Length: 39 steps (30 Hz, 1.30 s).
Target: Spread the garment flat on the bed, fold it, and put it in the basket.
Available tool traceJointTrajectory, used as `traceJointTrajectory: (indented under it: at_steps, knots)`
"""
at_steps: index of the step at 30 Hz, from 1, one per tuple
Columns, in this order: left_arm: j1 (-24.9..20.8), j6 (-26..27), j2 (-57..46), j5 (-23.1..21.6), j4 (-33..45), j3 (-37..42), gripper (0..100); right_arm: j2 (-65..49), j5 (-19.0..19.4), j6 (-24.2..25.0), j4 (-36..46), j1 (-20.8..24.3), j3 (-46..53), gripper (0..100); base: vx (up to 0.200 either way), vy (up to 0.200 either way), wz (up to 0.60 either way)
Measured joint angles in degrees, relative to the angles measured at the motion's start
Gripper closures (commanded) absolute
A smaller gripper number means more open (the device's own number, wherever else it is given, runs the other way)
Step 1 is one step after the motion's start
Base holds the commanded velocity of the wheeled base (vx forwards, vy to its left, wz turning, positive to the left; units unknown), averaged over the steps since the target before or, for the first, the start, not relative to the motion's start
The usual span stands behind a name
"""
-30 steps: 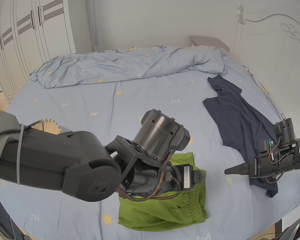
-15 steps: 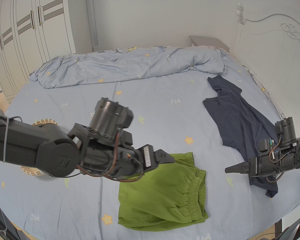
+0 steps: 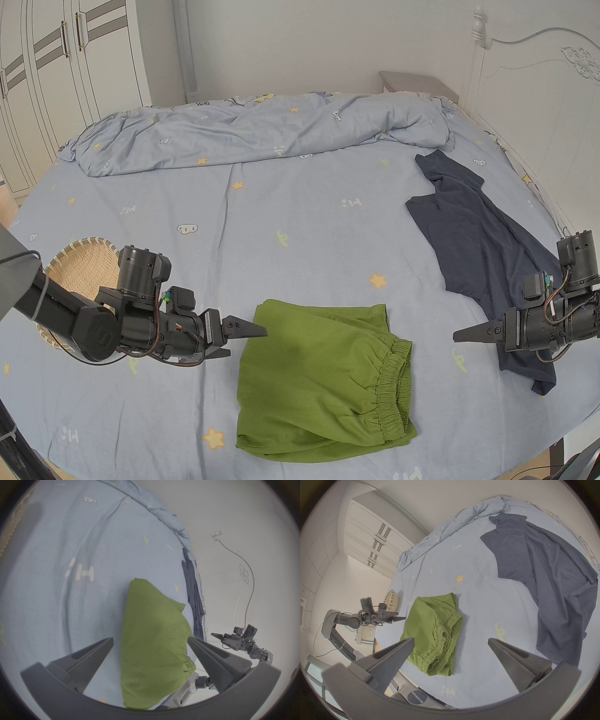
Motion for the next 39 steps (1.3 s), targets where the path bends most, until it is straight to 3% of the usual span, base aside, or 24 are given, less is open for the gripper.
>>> traceJointTrajectory:
  at_steps: [27, 28, 39]
  knots:
    - [-12.1, 0.7, 11.6, -0.7, -7.2, -1.6, 0, -0.4, -0.1, 0.0, -0.3, 0.4, 0.6, 0, 0.0, 0.0, 0.0]
    - [-12.3, 0.7, 11.6, -0.7, -7.2, -1.5, 100, -0.4, -0.1, 0.0, -0.3, 0.4, 0.6, 0, 0.0, 0.0, 0.0]
    - [-12.2, 4.1, 8.5, 1.2, -7.3, 2.9, 100, -0.3, -0.1, -0.1, -0.3, 0.5, 0.7, 0, 0.0, 0.0, 0.0]
